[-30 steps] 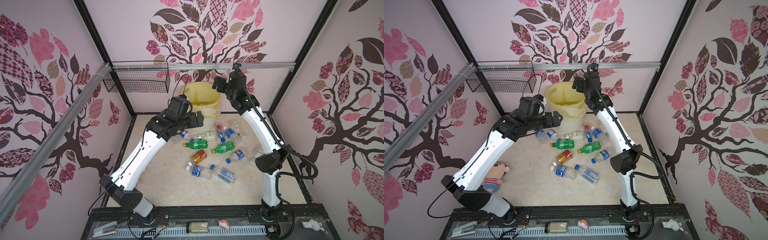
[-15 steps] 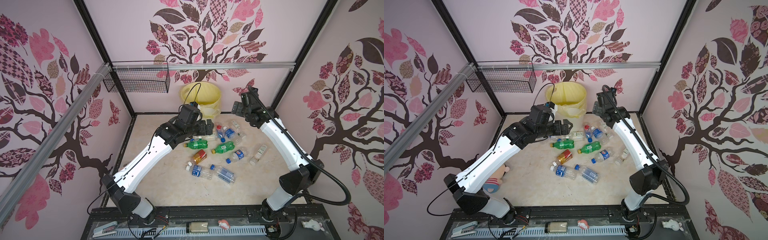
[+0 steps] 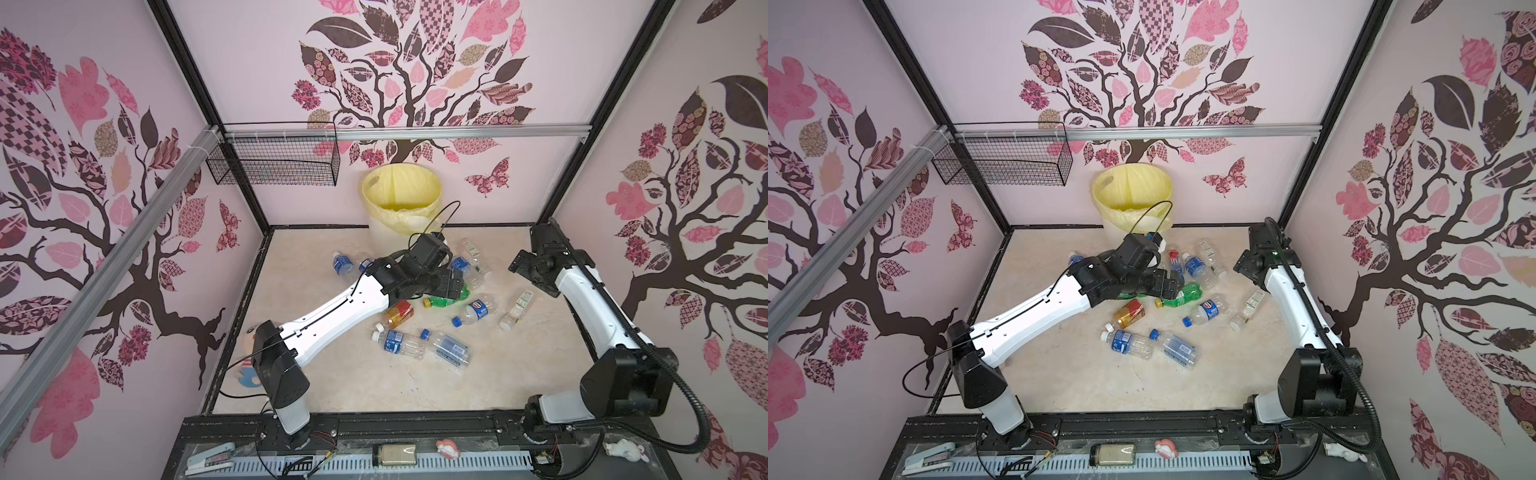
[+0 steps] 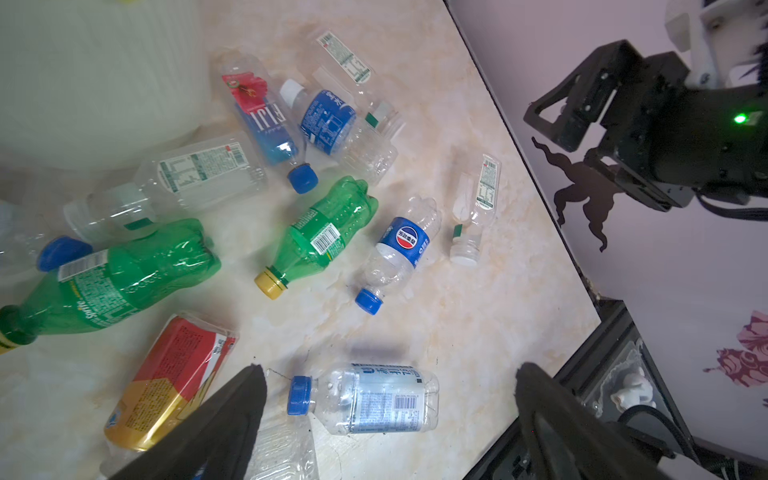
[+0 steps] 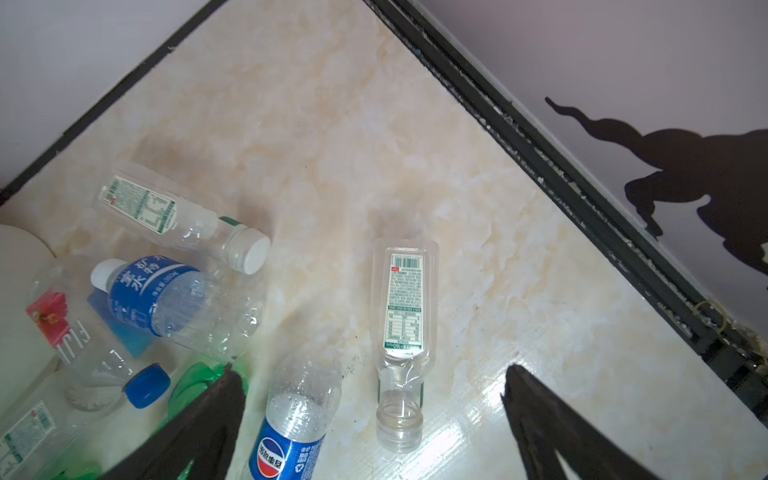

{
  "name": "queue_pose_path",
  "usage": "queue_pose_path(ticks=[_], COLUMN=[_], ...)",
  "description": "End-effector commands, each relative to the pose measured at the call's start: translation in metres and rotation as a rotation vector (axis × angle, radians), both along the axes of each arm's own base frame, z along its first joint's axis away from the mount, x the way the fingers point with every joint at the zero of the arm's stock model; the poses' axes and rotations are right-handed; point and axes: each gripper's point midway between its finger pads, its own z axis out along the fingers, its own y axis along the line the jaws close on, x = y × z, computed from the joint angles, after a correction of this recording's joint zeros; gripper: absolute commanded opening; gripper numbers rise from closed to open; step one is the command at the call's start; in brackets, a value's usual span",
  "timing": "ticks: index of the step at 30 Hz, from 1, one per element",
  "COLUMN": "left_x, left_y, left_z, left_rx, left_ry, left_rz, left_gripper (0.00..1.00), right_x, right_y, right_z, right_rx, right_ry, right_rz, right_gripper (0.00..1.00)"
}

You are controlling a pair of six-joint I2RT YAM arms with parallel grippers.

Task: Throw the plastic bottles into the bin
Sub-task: 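Lower right gripper onto the small clear green-label bottle and grasp it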

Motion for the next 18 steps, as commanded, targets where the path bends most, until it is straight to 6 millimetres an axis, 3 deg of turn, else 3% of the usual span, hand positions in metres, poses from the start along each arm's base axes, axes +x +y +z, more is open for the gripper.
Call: queue_pose_path(ticks=[1,9,18], left_x=[-0.003,-0.018,-0.028], left_y=[-0.026,-0.057,-0.068], left_z=[0.025,0.011,0.002], left_rx=[-0.079,-0.09,-0.098], left_ry=[-0.045,-0.015,0.01], left_rz=[-0.065,-0.154,-0.186], left_gripper=[0.97,0.97,0.97], right_x=[-0.006,-0.022,-0.01], right_y=[0.003,-0.005,-0.005], right_z=[-0.01,-0.065,-0.099], right_rx=[0.057,0.112,0.158], right_ry=[0.0,0.091,0.115], right_rz=[-0.019,-0.049,-0.022], right_gripper=[1.0,0.99,0.99])
